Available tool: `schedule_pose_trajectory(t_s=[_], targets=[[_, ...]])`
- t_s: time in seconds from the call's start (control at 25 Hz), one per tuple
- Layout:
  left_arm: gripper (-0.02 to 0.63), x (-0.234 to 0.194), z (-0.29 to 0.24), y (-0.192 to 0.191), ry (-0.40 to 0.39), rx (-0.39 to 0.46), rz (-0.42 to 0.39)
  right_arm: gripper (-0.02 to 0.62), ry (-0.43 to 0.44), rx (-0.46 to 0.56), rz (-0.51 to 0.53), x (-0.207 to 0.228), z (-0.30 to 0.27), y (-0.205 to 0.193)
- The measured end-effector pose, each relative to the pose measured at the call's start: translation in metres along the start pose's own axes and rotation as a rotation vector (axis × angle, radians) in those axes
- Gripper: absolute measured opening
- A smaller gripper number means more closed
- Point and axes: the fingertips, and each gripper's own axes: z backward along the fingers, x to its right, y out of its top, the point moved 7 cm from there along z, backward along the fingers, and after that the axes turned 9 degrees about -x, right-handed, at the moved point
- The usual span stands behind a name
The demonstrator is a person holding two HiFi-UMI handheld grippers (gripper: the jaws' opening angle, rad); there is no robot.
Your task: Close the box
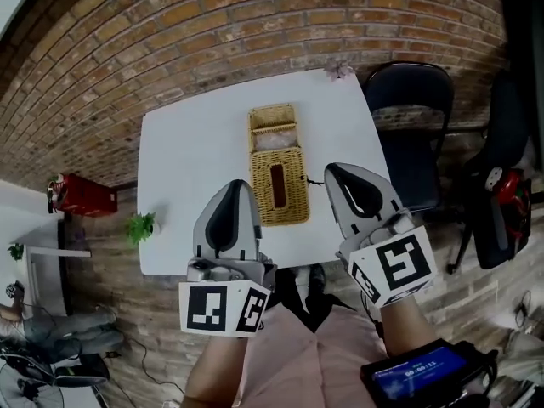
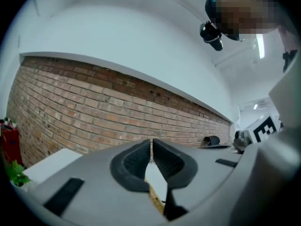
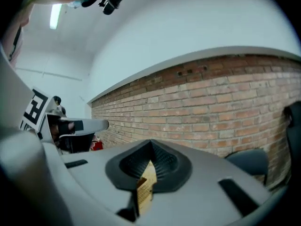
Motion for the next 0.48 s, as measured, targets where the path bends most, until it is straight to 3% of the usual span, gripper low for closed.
schedule_pose_trajectory(t_s=[0.12, 0.48], targets=[[0.021, 0.003, 0.003, 0.02, 0.034, 0.034, -0.059, 0.0, -0.055, 0.06, 0.071, 0.001, 0.016, 0.021], [0.02, 0.013, 0.006, 0.045, 0.044, 0.094, -0.103, -0.002, -0.091, 0.12, 0.122, -0.003, 0.032, 0.037]])
